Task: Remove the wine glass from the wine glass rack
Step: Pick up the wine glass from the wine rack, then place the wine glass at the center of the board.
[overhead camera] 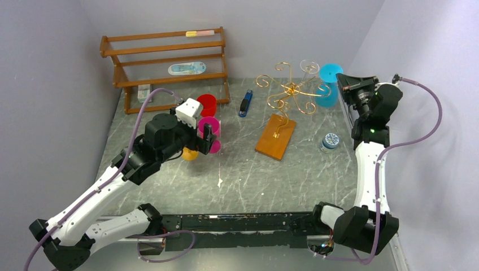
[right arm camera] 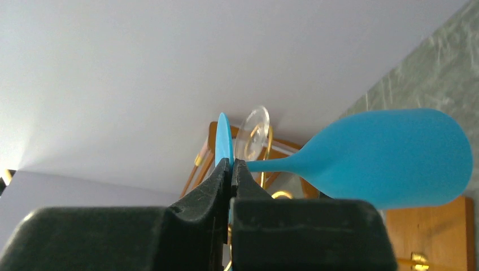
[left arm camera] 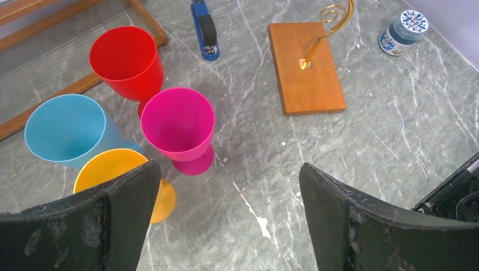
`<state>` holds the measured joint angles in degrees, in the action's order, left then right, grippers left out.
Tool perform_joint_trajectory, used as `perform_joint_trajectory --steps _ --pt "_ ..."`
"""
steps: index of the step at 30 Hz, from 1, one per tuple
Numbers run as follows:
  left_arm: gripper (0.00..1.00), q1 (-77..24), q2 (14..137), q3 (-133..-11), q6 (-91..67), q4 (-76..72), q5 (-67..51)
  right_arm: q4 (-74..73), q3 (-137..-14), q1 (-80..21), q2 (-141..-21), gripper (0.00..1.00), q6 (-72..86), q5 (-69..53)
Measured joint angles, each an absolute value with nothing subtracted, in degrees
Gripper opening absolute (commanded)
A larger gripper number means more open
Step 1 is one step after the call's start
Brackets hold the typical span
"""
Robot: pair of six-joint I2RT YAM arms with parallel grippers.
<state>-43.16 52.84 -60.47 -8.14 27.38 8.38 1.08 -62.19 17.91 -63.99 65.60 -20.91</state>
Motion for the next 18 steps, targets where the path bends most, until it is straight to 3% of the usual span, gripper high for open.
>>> perform_joint_trajectory --steps 18 --pt "0.97 -43.2 52.1 -60.5 -8.1 27.7 8.8 -11.9 -68.8 17.9 -59.8 0.00 50.0 -11.5"
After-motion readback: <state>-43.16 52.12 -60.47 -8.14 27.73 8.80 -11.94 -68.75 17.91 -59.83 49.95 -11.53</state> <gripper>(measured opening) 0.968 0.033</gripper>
